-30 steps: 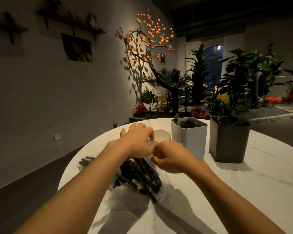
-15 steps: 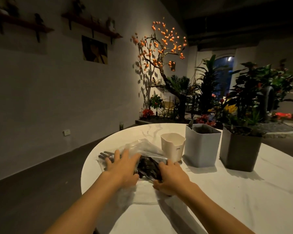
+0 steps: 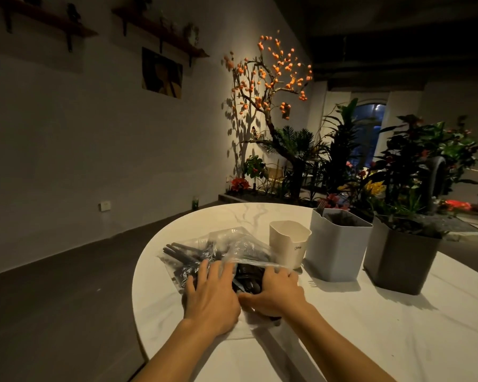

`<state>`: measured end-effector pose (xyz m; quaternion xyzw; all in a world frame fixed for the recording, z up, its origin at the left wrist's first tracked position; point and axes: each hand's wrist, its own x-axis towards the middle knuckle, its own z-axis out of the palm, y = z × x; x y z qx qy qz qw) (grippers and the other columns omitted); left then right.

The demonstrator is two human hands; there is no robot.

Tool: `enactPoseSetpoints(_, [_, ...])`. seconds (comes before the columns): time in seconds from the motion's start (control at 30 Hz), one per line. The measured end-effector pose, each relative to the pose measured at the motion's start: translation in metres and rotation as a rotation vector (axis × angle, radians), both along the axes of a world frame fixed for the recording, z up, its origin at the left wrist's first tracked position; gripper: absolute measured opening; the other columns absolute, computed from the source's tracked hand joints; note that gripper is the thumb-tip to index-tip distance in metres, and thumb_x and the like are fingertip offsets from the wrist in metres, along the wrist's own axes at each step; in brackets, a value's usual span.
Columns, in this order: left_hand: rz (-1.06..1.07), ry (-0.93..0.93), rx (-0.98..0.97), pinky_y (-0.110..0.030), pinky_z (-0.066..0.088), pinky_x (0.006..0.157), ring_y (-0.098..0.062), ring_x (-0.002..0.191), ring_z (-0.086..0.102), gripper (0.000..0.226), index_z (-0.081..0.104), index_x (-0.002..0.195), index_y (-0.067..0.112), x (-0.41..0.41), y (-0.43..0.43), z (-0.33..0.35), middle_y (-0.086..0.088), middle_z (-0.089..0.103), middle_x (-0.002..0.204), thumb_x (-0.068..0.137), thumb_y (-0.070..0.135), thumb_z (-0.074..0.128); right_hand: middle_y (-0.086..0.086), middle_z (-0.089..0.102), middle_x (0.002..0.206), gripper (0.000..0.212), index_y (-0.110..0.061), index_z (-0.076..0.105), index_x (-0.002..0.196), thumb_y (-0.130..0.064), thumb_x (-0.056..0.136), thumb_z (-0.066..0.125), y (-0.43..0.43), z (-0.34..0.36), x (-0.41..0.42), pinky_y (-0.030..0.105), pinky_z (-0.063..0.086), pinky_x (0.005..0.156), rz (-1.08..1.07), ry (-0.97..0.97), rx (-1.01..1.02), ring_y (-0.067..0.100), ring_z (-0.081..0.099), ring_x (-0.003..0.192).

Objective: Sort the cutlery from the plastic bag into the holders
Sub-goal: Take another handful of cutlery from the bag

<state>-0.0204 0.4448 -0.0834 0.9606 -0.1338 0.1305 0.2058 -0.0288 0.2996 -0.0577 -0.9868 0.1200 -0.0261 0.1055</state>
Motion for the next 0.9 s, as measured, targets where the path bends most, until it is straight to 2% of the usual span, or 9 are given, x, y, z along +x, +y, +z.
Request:
enactPoseSetpoints(0.07, [0.001, -0.026, 0.005, -0.055, 0.013, 0.125, -0.024, 0.156, 0.004, 0.065, 0.013, 0.158, 0.03, -0.001, 0.0, -0.002, 0.006, 0.02, 0.165, 0.1, 0.027, 0.042, 0.012, 0.038, 0.148, 0.101, -0.016, 0.037, 0.147, -0.08, 0.072, 0.06, 0.003, -0.001, 0.006, 0.044, 0.04, 0.11, 0.003, 0.018, 0.033, 0.032, 0.034, 0.136])
enactPoseSetpoints(0.17, [0.002, -0.019, -0.024, -0.052, 0.011, 0.126, -0.024, 0.156, 0.004, 0.066, 0.011, 0.158, 0.027, -0.001, -0.001, -0.002, 0.003, 0.019, 0.166, 0.099, 0.024, 0.041, 0.014, 0.043, 0.144, 0.087, -0.015, 0.042, 0.141, -0.064, 0.075, 0.067, 0.007, -0.001, 0.015, 0.039, 0.041, 0.107, 0.055, -0.013, 0.08, 0.031, 0.038, 0.132])
enactPoseSetpoints(0.23, [0.011, -0.002, -0.041, -0.051, 0.009, 0.126, -0.025, 0.157, 0.003, 0.069, 0.008, 0.159, 0.025, -0.001, -0.002, -0.001, 0.001, 0.017, 0.167, 0.099, 0.023, 0.041, 0.013, 0.043, 0.144, 0.084, -0.016, 0.04, 0.142, -0.058, 0.075, 0.07, 0.009, -0.001, 0.019, 0.04, 0.04, 0.108, 0.058, -0.028, 0.101, 0.032, 0.038, 0.133])
enactPoseSetpoints(0.4, [-0.005, -0.014, -0.045, -0.049, 0.01, 0.127, -0.024, 0.157, 0.005, 0.072, 0.007, 0.16, 0.025, 0.0, -0.003, -0.004, 0.0, 0.019, 0.166, 0.097, 0.02, 0.042, 0.012, 0.036, 0.151, 0.101, -0.018, 0.029, 0.15, -0.072, 0.074, 0.068, 0.009, -0.005, 0.027, 0.046, 0.037, 0.111, 0.004, -0.017, 0.098, 0.034, 0.031, 0.139])
enactPoseSetpoints(0.57, [-0.013, -0.004, -0.074, -0.05, 0.01, 0.127, -0.024, 0.156, 0.008, 0.074, 0.007, 0.16, 0.025, 0.001, -0.004, -0.003, -0.002, 0.018, 0.167, 0.095, 0.017, 0.043, 0.012, 0.048, 0.141, 0.093, -0.018, 0.042, 0.14, -0.072, 0.068, 0.067, 0.009, -0.005, 0.037, 0.043, 0.042, 0.107, 0.057, -0.032, 0.104, 0.031, 0.041, 0.13])
enactPoseSetpoints(0.7, [-0.008, -0.001, -0.088, -0.049, 0.01, 0.128, -0.023, 0.157, 0.008, 0.075, 0.006, 0.16, 0.024, 0.001, -0.004, -0.003, -0.002, 0.016, 0.168, 0.095, 0.018, 0.045, 0.013, 0.046, 0.142, 0.088, -0.017, 0.043, 0.137, -0.062, 0.068, 0.071, 0.012, -0.001, 0.045, 0.044, 0.041, 0.108, 0.067, -0.036, 0.141, 0.032, 0.04, 0.13])
enactPoseSetpoints(0.9, [-0.028, -0.004, -0.073, -0.048, 0.011, 0.128, -0.023, 0.157, 0.009, 0.076, 0.008, 0.16, 0.027, 0.003, -0.004, -0.005, -0.001, 0.017, 0.168, 0.096, 0.019, 0.046, 0.013, 0.039, 0.153, 0.107, -0.026, 0.034, 0.15, -0.079, 0.062, 0.065, 0.013, -0.004, 0.048, 0.052, 0.039, 0.112, 0.045, 0.002, 0.127, 0.037, 0.038, 0.137])
